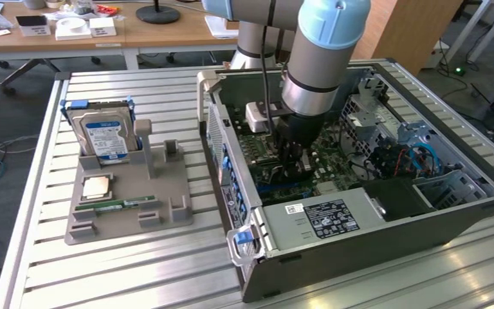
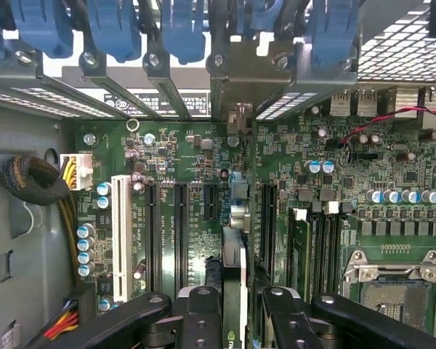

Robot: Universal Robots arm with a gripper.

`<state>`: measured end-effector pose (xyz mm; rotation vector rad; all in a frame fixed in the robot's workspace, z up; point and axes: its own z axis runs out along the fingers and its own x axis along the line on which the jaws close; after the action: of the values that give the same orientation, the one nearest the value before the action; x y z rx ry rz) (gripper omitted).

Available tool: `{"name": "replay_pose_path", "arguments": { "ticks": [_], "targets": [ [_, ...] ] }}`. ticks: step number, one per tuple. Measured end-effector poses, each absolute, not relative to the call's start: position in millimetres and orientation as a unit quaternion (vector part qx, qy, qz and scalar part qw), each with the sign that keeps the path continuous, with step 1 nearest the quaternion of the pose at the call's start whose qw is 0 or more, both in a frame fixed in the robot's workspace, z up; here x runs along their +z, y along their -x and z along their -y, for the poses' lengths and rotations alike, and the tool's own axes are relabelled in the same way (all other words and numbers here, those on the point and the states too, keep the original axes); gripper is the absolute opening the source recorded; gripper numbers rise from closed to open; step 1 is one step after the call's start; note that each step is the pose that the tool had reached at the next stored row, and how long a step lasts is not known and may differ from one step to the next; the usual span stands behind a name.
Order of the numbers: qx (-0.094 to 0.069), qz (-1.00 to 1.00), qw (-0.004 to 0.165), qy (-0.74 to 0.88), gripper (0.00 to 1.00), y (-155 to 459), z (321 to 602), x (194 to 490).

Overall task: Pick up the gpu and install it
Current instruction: 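Insert the gpu into the slot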

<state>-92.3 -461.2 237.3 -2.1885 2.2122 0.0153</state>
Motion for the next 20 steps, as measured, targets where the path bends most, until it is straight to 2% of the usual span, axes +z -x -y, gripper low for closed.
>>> {"name": "replay_pose_path", "arguments": {
  "ticks": [20],
  "targets": [
    [0.004,-0.711,0.015,0.703,0.26,96.2,461.4,236.1]
  ]
}}
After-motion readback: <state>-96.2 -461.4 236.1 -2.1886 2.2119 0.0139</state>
